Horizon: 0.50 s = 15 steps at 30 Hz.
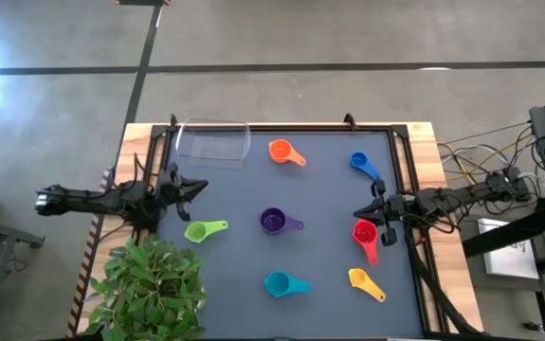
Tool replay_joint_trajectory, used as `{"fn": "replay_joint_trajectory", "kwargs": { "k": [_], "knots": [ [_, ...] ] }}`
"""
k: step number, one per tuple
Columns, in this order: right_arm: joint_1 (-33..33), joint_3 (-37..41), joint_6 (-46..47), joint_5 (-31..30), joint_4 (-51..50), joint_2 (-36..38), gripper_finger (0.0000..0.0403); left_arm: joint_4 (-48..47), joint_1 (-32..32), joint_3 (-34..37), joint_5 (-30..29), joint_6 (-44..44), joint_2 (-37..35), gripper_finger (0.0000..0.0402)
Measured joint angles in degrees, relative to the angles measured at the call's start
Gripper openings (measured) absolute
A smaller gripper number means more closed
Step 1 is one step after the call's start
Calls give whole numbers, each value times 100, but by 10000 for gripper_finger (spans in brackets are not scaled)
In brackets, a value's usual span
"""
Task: Nest measuring cups in basket
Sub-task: Stack the orange measuring cup on top of the violet measuring cup
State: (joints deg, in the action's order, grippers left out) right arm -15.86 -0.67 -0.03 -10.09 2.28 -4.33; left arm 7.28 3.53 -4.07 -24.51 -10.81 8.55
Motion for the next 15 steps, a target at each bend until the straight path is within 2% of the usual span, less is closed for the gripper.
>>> {"fn": "replay_joint_trajectory", "kwargs": {
  "k": [4, 8, 15],
  "knots": [
    [0, 2, 0, 0, 1, -1, 9, -2, 0, -485, -24, 301, 430, 4],
    [0, 2, 0, 0, -1, -1, 9, -107, 0, -1104, -215, 645, 1205, 29],
    [0, 1, 0, 0, 0, -1, 9, -142, -40, -2267, -750, 1093, 3504, 100]
  ]
}}
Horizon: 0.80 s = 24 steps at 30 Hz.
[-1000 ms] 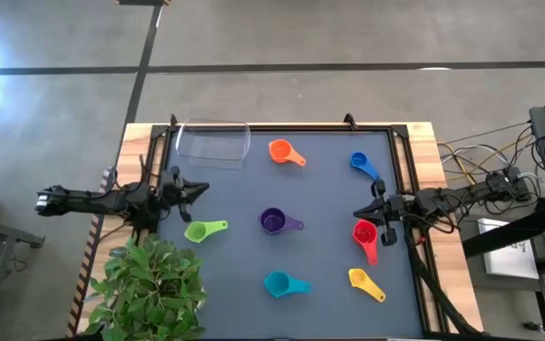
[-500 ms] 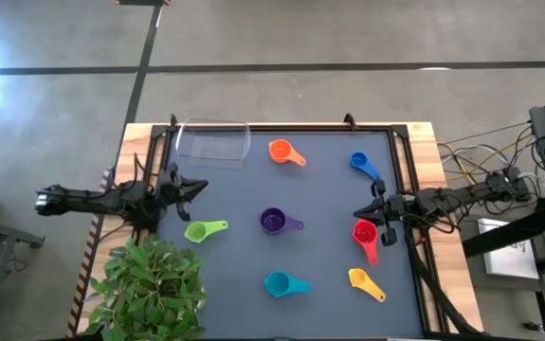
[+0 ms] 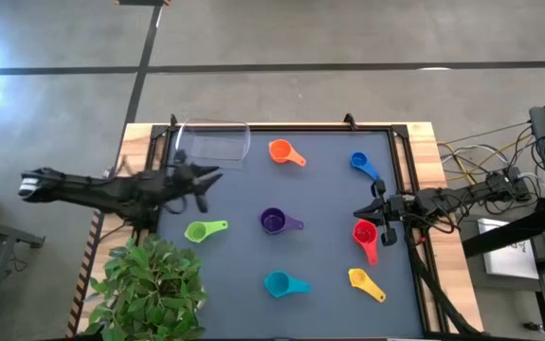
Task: Nest measuring cups in basket
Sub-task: Stack the orange measuring cup on top of the violet measuring cup
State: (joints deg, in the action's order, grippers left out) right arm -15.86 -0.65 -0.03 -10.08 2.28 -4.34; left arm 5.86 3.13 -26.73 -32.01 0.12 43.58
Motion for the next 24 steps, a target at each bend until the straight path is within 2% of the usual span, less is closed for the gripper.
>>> {"fn": "replay_joint_trajectory", "kwargs": {
  "k": [4, 9, 11, 15, 17, 24],
  "knots": [
    [0, 1, 0, 0, 0, 0, 9, -71, -190, -930, 13, 567, 1414, 137],
    [0, -1, 0, 0, -1, 1, 9, -681, -623, -2166, 674, 863, 2975, 164],
    [0, -1, 0, 0, -1, 0, 9, -913, -862, -2622, 1161, 866, 3515, 167],
    [0, 0, 0, 0, -1, 0, 9, -1254, -1366, -3515, 2599, 944, 4479, 163],
    [1, 0, 0, 0, -1, 0, 9, -1467, -1563, -3923, 3010, 995, 4886, 160],
    [0, 1, 0, 0, -1, 0, 9, -2155, -2082, -5216, 3087, 1133, 6144, 156]
  ]
}}
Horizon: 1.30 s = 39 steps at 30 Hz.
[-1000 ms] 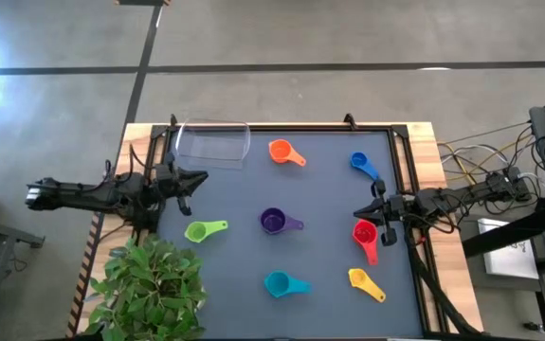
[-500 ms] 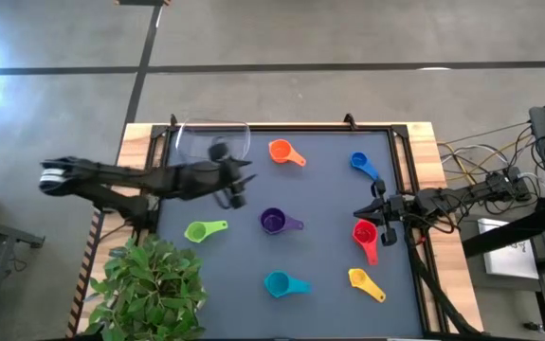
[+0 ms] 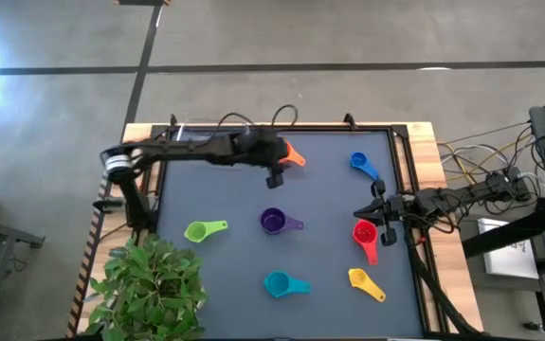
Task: Nest measuring cups in basket
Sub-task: Stack the orange measuring cup on top of the violet measuring cup
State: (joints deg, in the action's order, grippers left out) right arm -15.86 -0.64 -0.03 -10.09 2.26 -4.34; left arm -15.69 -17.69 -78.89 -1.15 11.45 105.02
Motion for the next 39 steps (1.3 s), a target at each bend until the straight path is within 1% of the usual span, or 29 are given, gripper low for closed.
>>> {"fn": "replay_joint_trajectory", "kwargs": {
  "k": [5, 8, 12, 16, 21, 26, 34, 39],
  "knots": [
    [0, -1, 0, 0, 0, 0, 9, -478, -187, -697, 8, 54, 806, 156],
    [2, -1, 0, 0, 1, 1, 9, -546, -244, -999, -255, 2, 1201, 160],
    [1, 0, 0, 0, 0, 0, 9, -625, -238, -1314, -496, 6, 1535, 175],
    [0, -2, 0, 0, 0, 0, 9, -948, -300, -1531, -620, -16, 1784, 197],
    [0, -2, 0, 0, 0, 0, 9, -1242, -399, -1590, -799, -131, 1861, 218],
    [0, -1, 0, 0, 0, 0, 9, -1322, -462, -1574, -886, -180, 1861, 224],
    [0, 0, 0, 0, 0, 0, 9, -1339, -504, -1509, -885, -169, 1861, 223],
    [2, 0, 0, 0, 0, 0, 9, -1367, -589, -1395, -883, -152, 1861, 201]
  ]
}}
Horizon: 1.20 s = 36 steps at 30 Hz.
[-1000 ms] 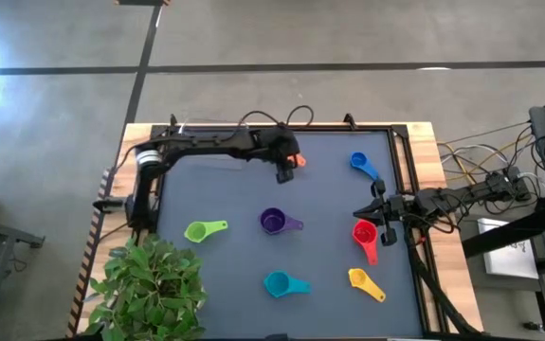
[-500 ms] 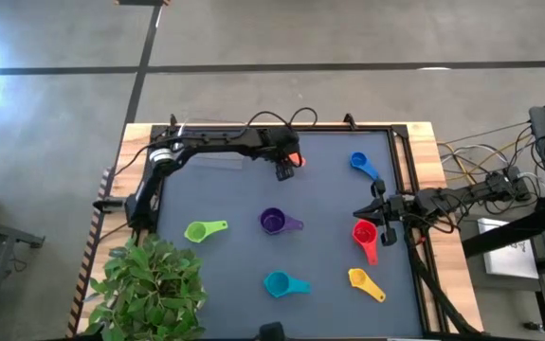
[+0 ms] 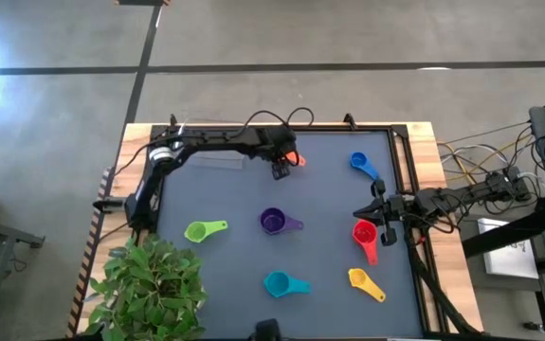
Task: Nest measuring cups in basket
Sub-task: Stack the orange measuring cup on top of the violet measuring cup
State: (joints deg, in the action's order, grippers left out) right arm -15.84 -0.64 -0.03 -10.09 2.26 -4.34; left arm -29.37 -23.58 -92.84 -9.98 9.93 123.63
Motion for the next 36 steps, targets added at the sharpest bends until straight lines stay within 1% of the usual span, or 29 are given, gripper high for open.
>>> {"fn": "replay_joint_trajectory", "kwargs": {
  "k": [4, 8, 11, 13, 17, 20, 23, 27, 31, 36],
  "knots": [
    [-1, -2, 0, 0, 0, 0, 9, 0, -26, 112, 0, -45, 0, 157],
    [-1, -1, 0, 0, 0, 0, 9, -69, -26, 159, 0, -56, 2, 93],
    [-2, 0, 0, 0, 0, 0, 9, -66, -26, 162, -2, -65, 2, 35],
    [0, -2, 0, 0, 0, 0, 9, -94, -25, 162, -2, -203, -29, 10],
    [-2, -1, 0, 0, 0, 0, 9, -392, 99, 166, -7, -531, -338, 4],
    [-2, 0, 0, -2, 0, 0, 9, -804, 328, 166, -2, -971, -688, 2],
    [-2, -2, 0, 0, 0, 0, 9, -1045, 668, 166, -7, -1400, -1093, 1],
    [-2, -2, 0, -1, 0, 0, 9, -1093, 1249, 164, -10, -1891, -1563, 1],
    [-2, -1, 0, -2, 0, 0, 9, -1118, 1859, 172, -288, -2266, -1696, 1],
    [-2, 0, 0, -2, 0, 0, 9, -1048, 2441, 305, -468, -2858, -1698, 1]
  ]
}}
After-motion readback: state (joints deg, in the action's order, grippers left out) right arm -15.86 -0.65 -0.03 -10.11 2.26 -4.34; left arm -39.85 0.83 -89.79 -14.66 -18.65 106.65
